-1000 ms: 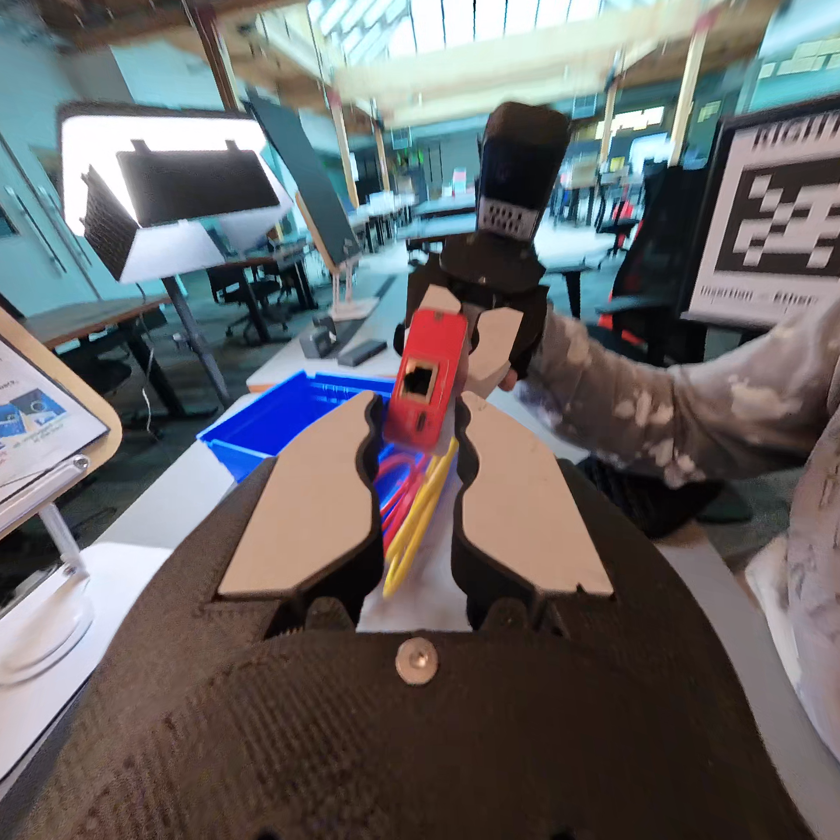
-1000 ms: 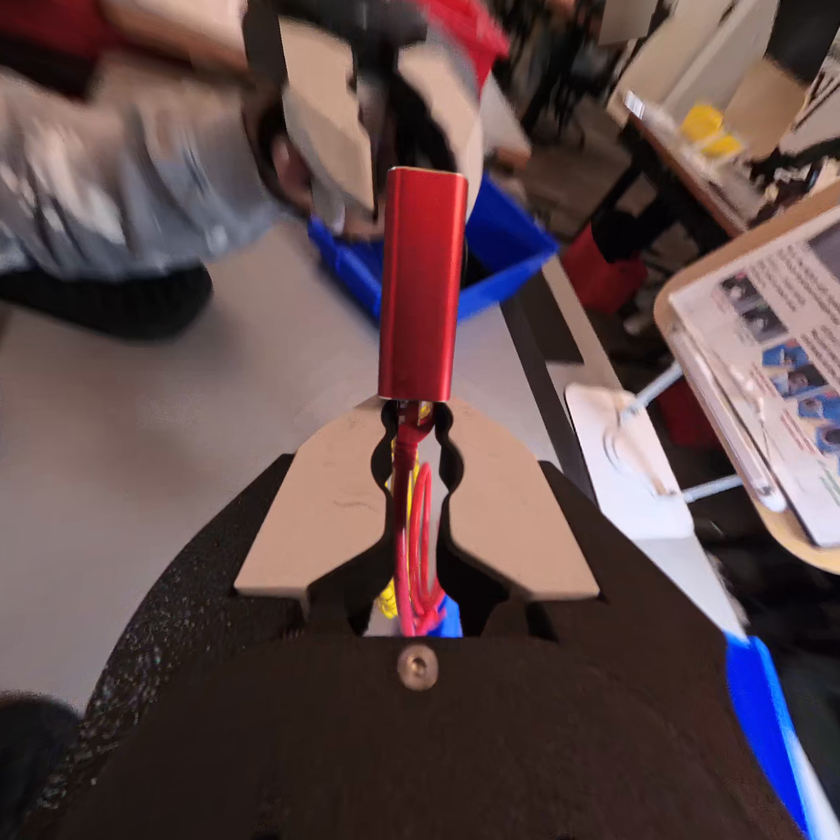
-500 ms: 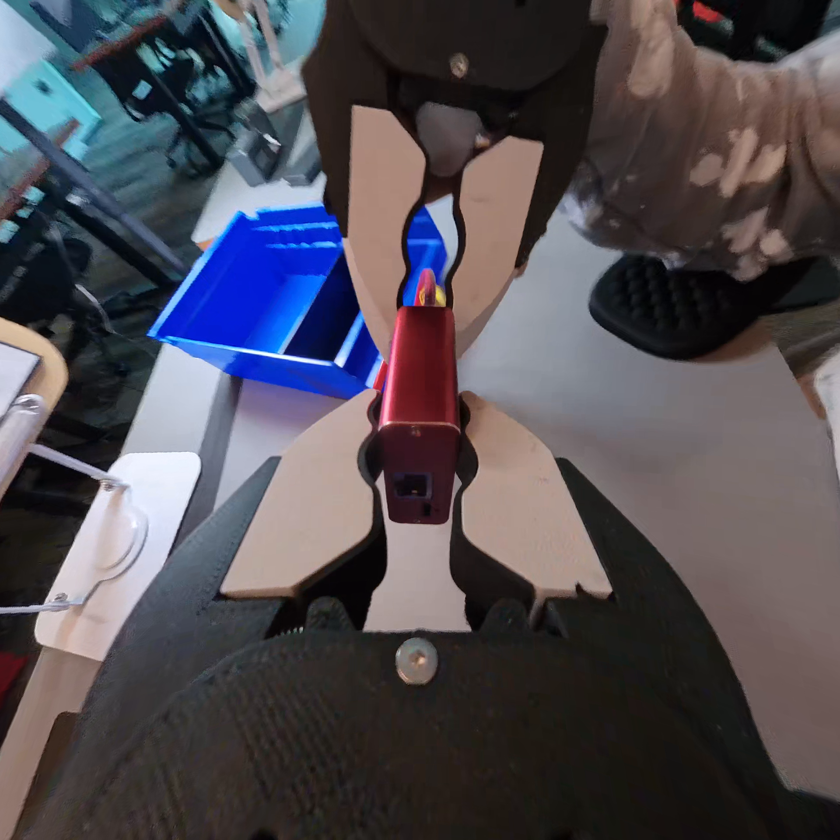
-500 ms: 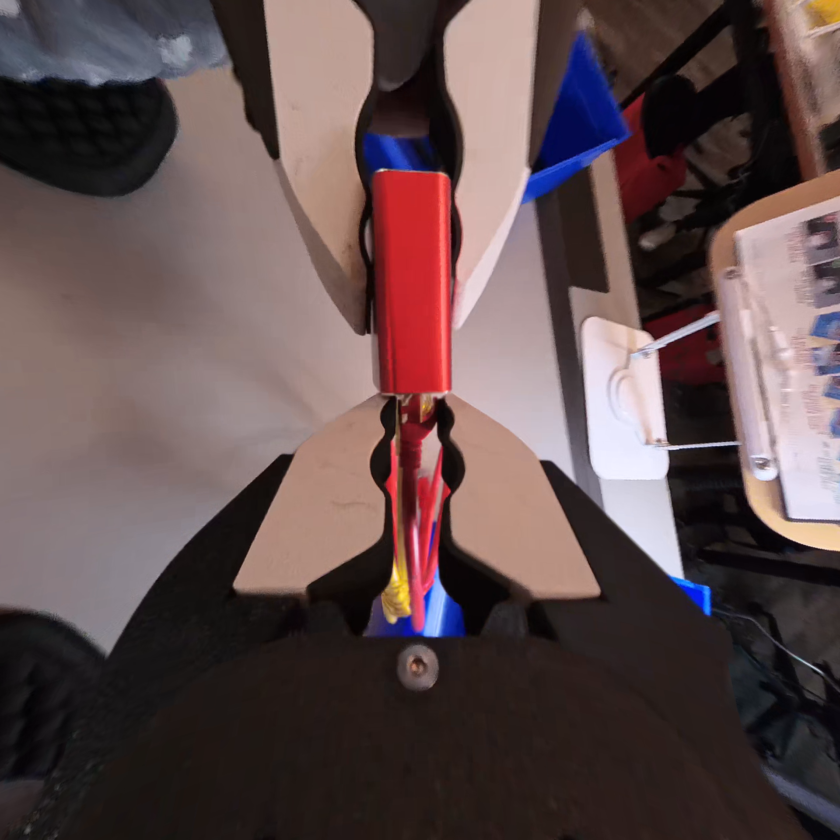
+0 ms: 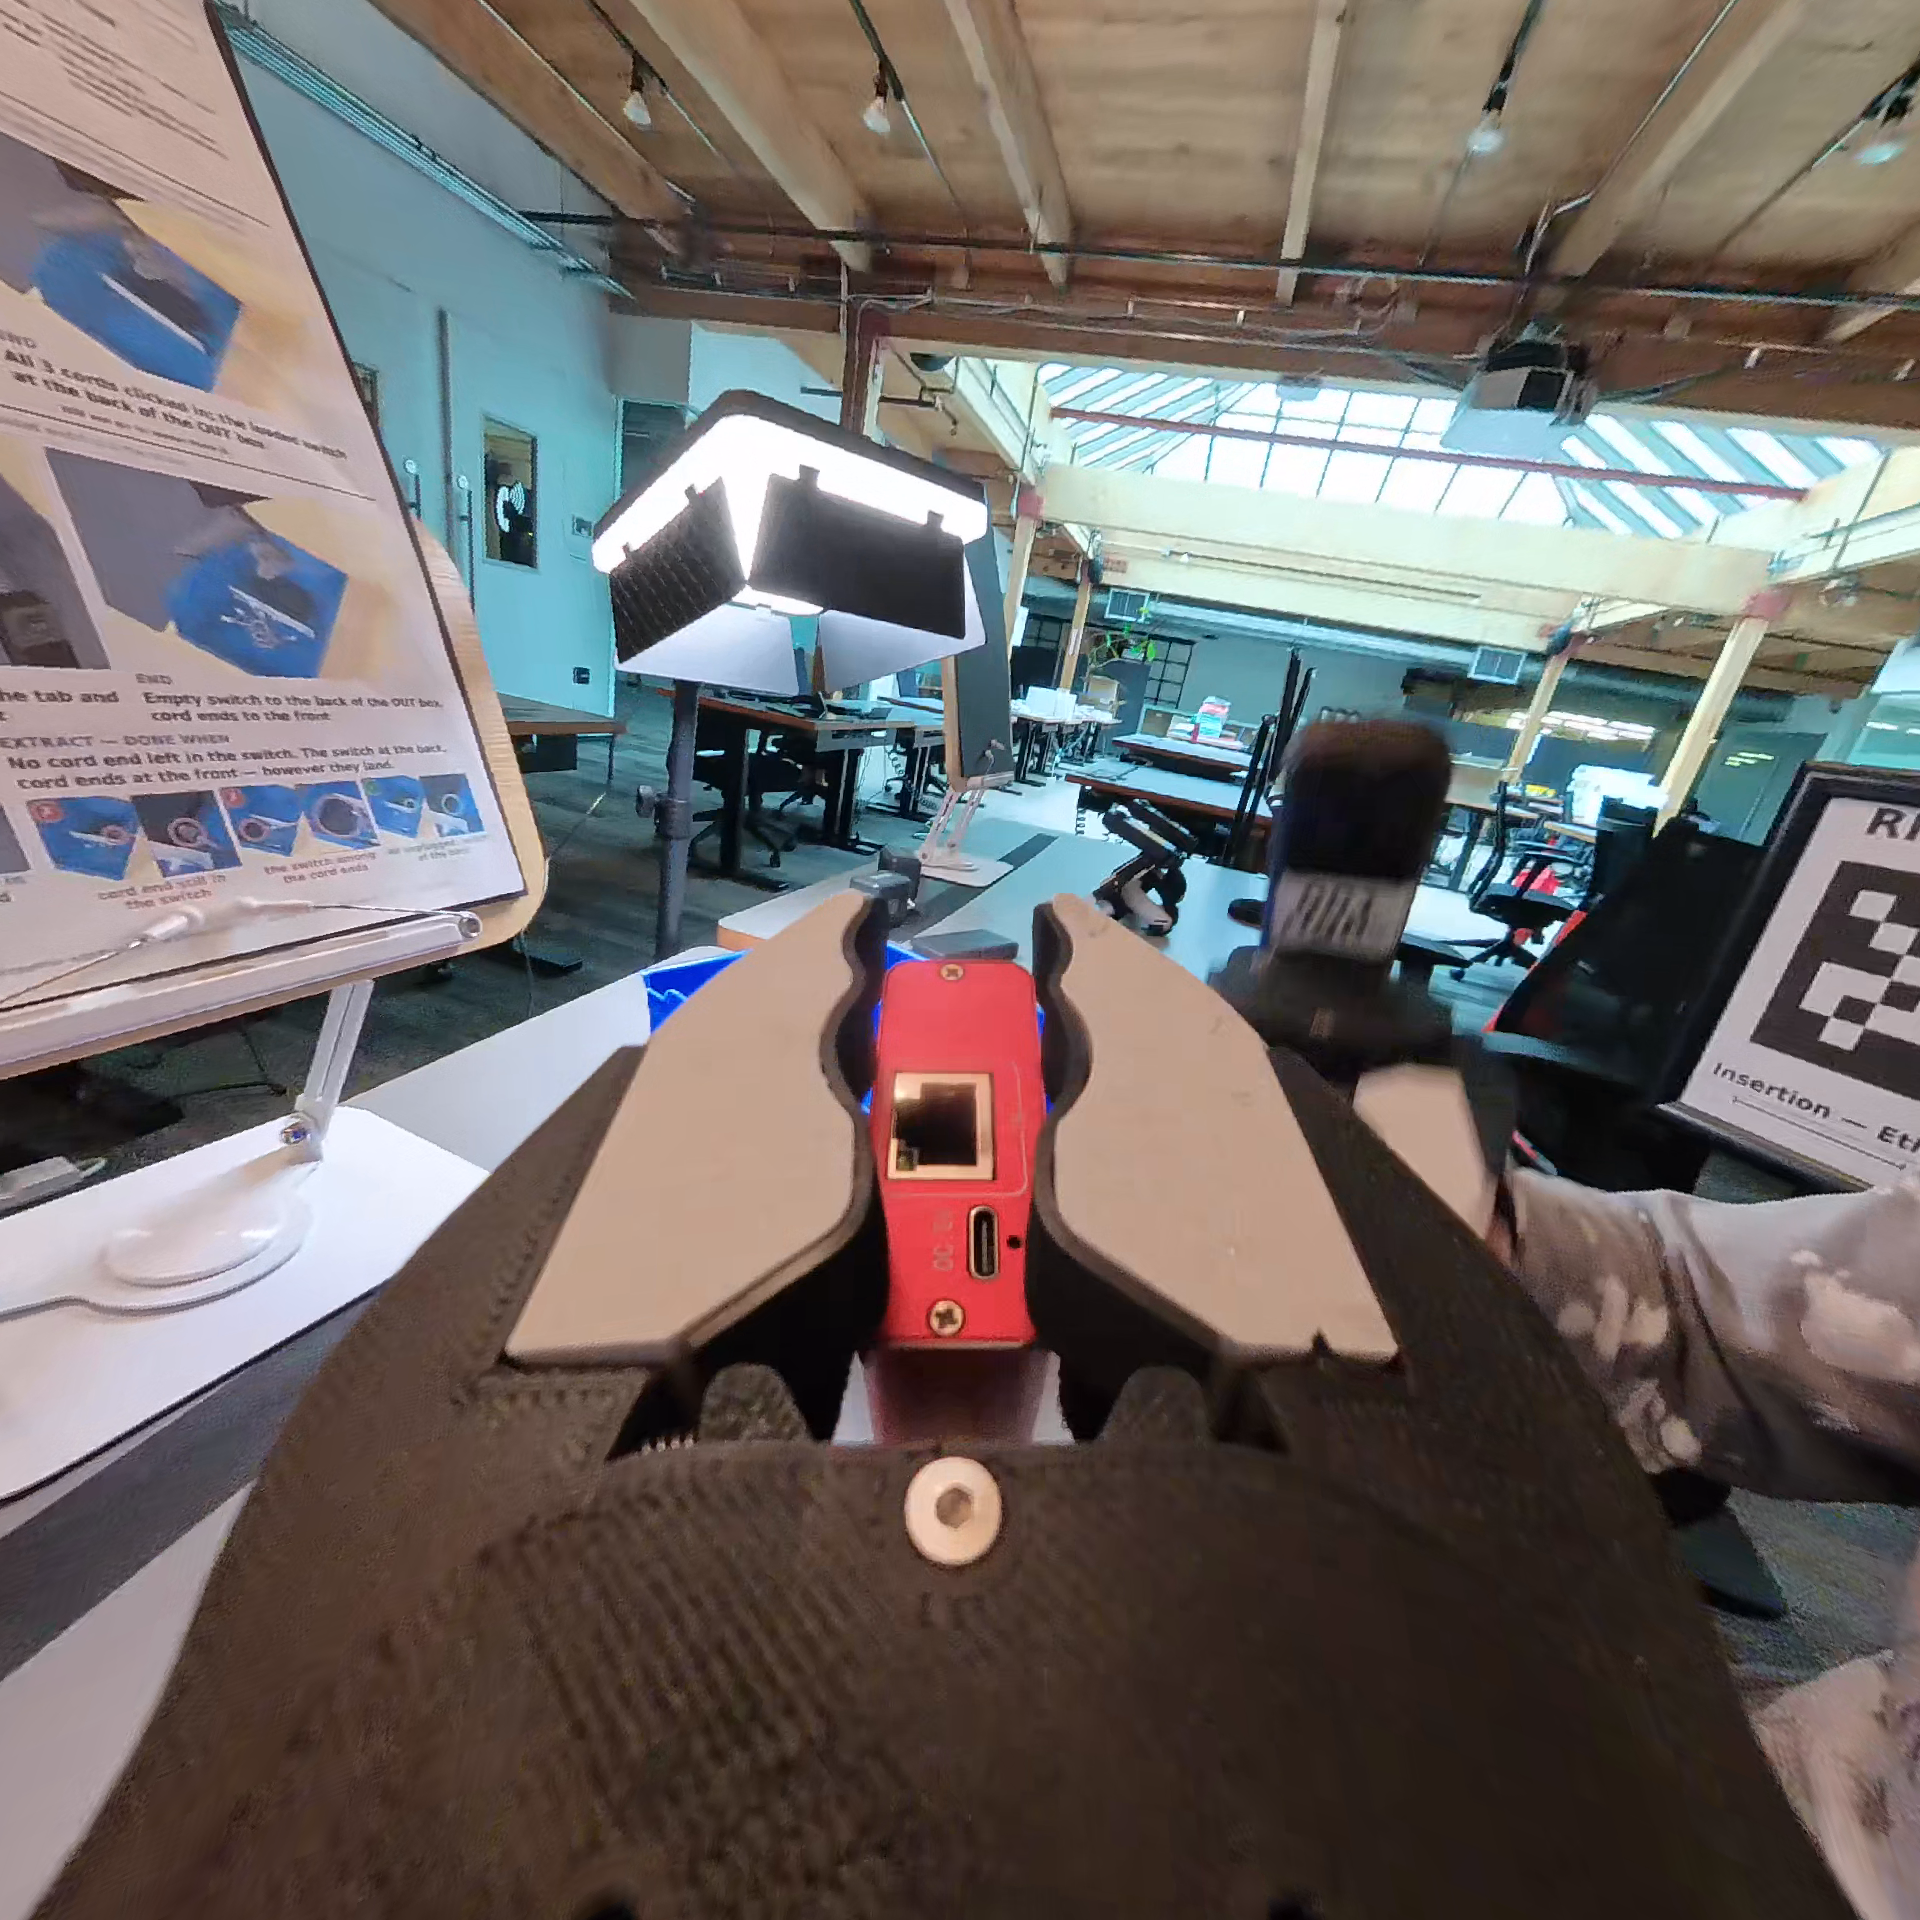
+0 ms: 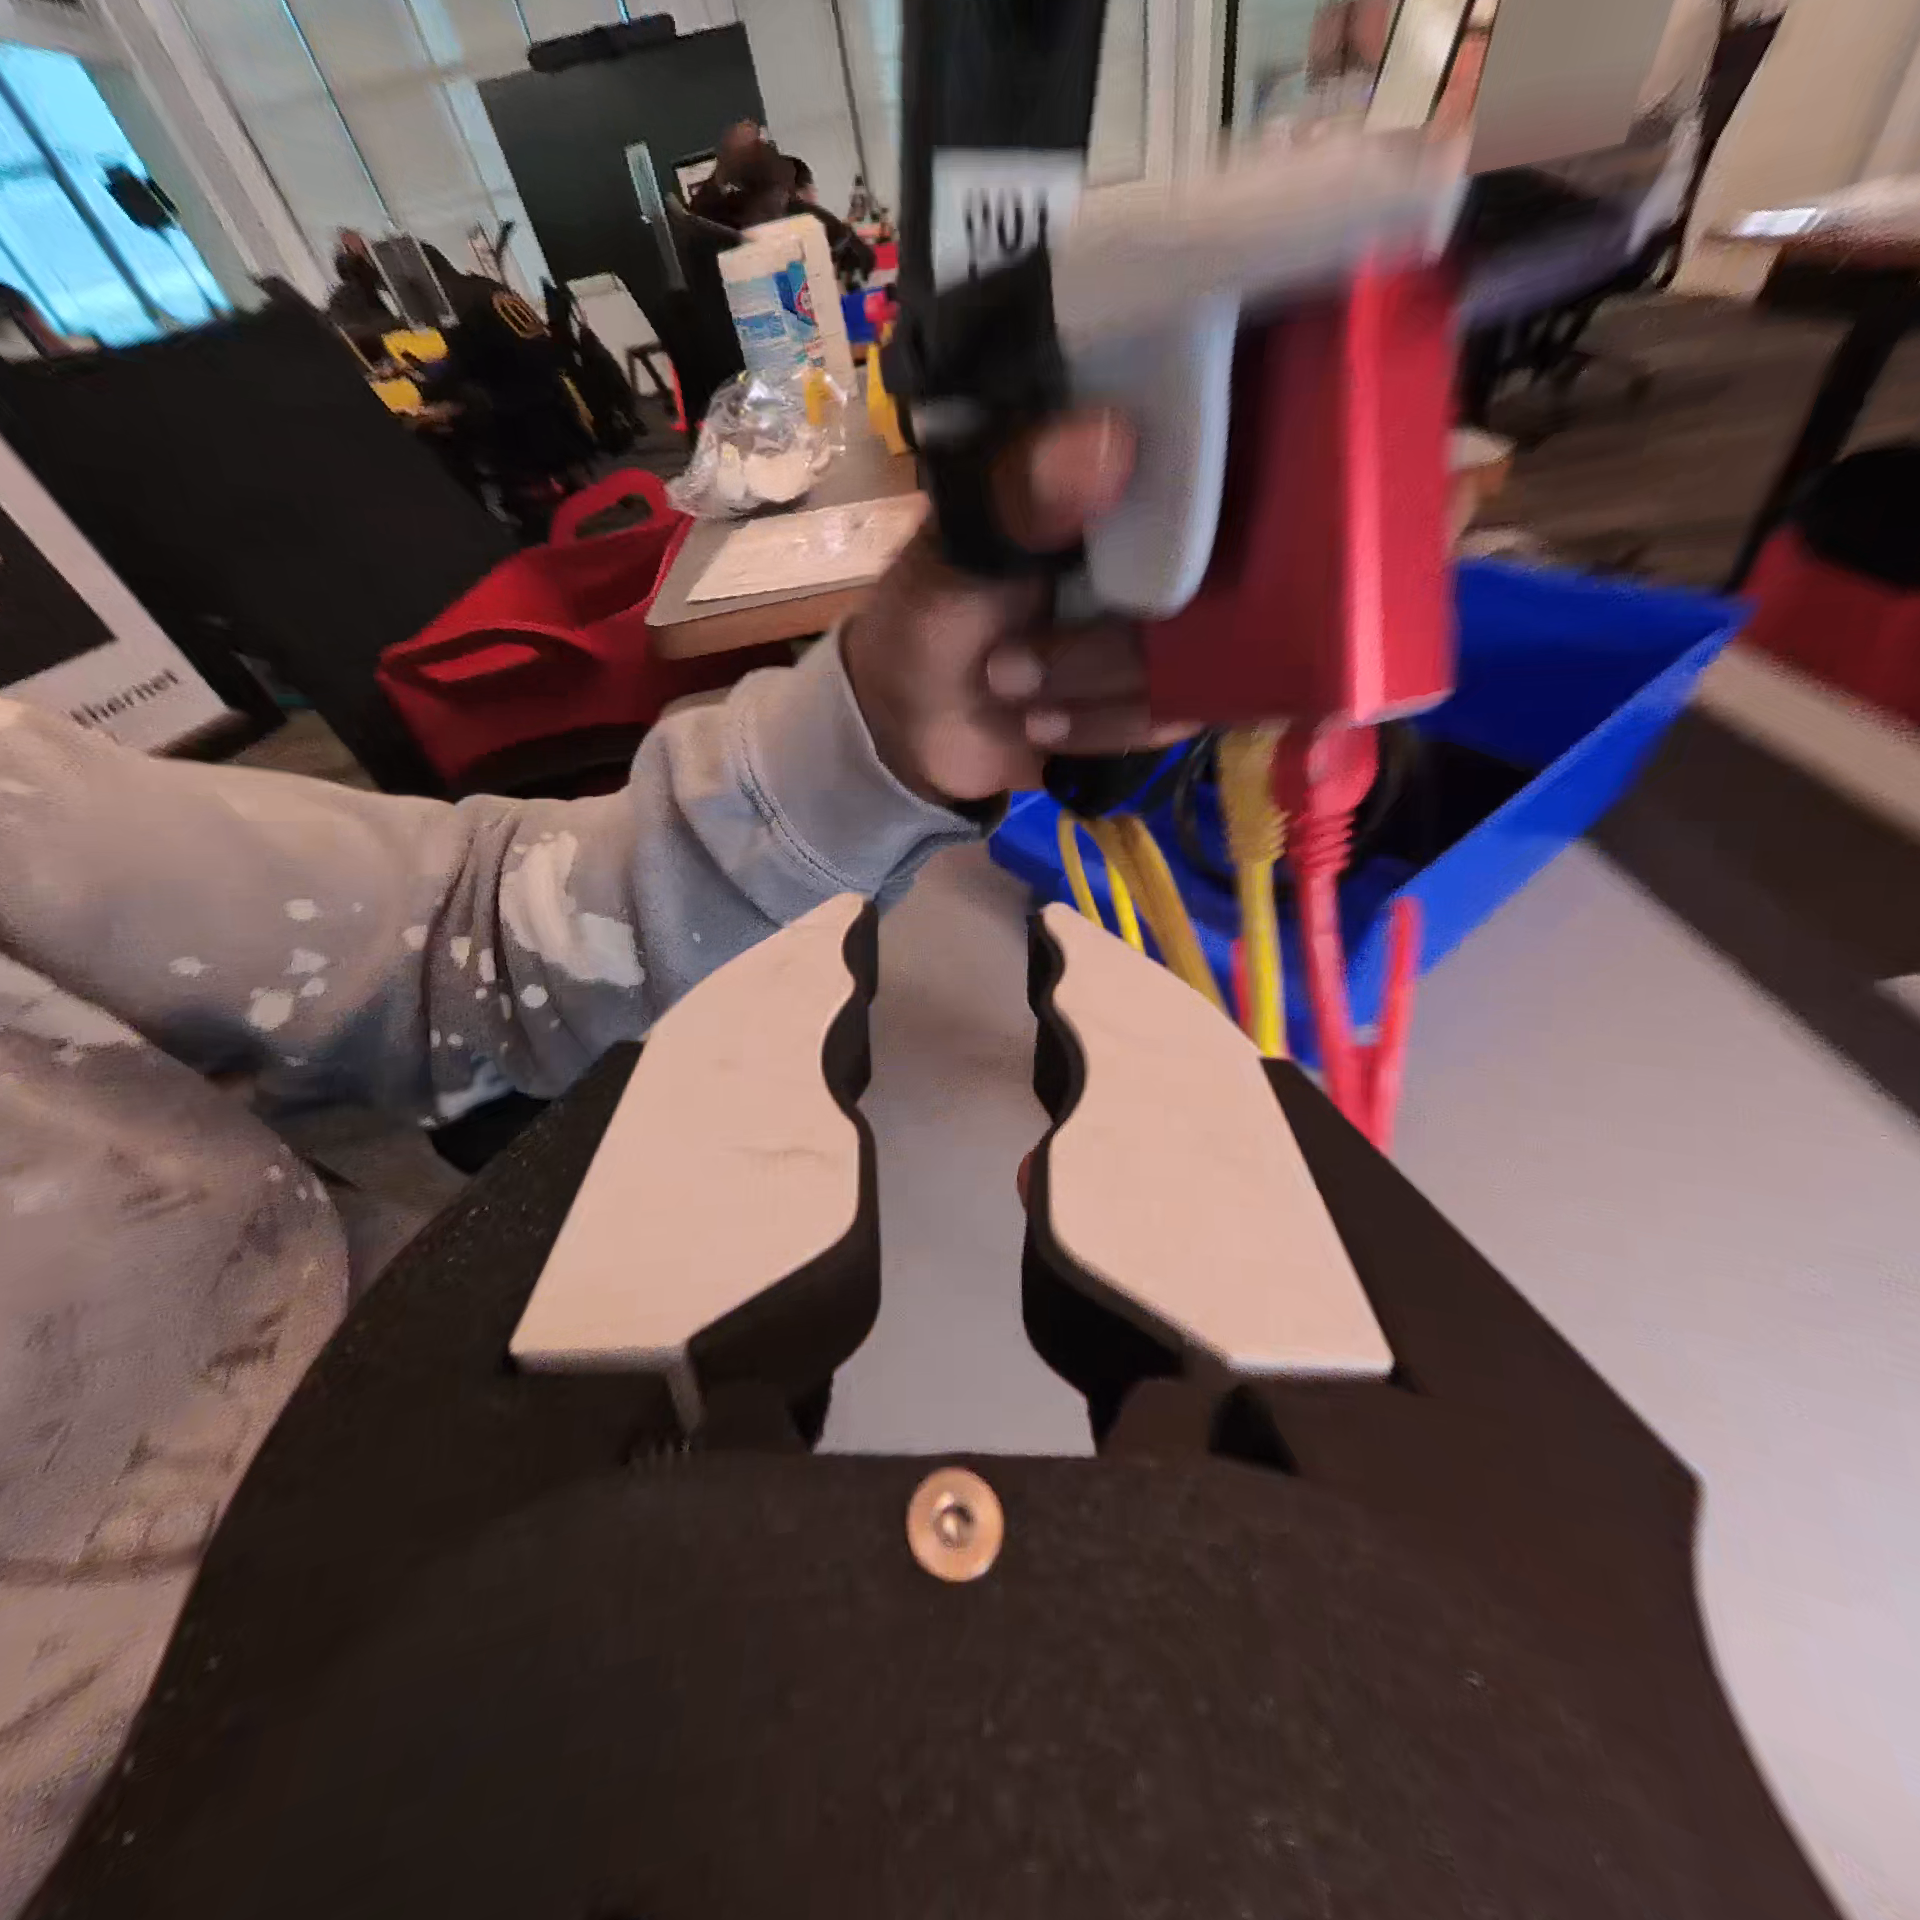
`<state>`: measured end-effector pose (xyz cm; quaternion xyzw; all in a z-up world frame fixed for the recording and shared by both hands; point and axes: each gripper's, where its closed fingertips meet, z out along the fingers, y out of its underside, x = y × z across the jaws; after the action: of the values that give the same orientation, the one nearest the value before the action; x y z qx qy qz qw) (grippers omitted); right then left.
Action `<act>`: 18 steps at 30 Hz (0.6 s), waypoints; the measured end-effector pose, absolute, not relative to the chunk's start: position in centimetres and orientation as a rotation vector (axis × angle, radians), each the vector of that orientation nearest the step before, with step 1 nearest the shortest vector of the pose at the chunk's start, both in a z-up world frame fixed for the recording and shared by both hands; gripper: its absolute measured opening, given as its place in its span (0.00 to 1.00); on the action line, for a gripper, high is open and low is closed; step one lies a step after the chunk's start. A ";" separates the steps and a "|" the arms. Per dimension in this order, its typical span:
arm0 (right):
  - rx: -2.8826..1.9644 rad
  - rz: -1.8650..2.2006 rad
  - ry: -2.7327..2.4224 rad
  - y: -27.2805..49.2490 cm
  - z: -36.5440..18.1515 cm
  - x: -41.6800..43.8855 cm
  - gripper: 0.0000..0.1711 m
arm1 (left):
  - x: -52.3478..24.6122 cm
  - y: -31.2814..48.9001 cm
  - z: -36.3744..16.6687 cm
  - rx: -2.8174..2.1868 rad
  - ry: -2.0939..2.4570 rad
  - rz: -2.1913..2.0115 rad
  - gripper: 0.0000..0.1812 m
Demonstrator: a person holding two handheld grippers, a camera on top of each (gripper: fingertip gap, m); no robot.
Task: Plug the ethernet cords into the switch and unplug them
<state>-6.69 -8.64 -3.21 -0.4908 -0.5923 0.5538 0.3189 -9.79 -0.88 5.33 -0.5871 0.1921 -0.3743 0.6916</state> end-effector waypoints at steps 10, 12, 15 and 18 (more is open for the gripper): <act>-1.264 2.056 -0.899 -10.5 -4.0 -10.2 0.25 | -5.5 -3.8 7.9 -1.232 0.551 -0.813 0.15; -1.199 2.168 -0.765 -9.3 -1.8 -8.9 0.26 | -4.8 -4.3 8.5 -1.205 0.546 -0.810 0.15; -1.104 2.207 -0.673 -8.2 0.7 -7.2 0.28 | -4.3 -5.3 9.6 -1.151 0.526 -0.835 0.15; -1.023 2.179 -0.604 -6.7 3.2 -5.4 0.29 | -3.9 -6.1 10.4 -1.118 0.519 -0.881 0.15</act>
<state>-5.40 -6.70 3.18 -0.3901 -0.2301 0.8306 0.3239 -3.85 -6.14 10.40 -0.5071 0.2355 -0.3996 0.7265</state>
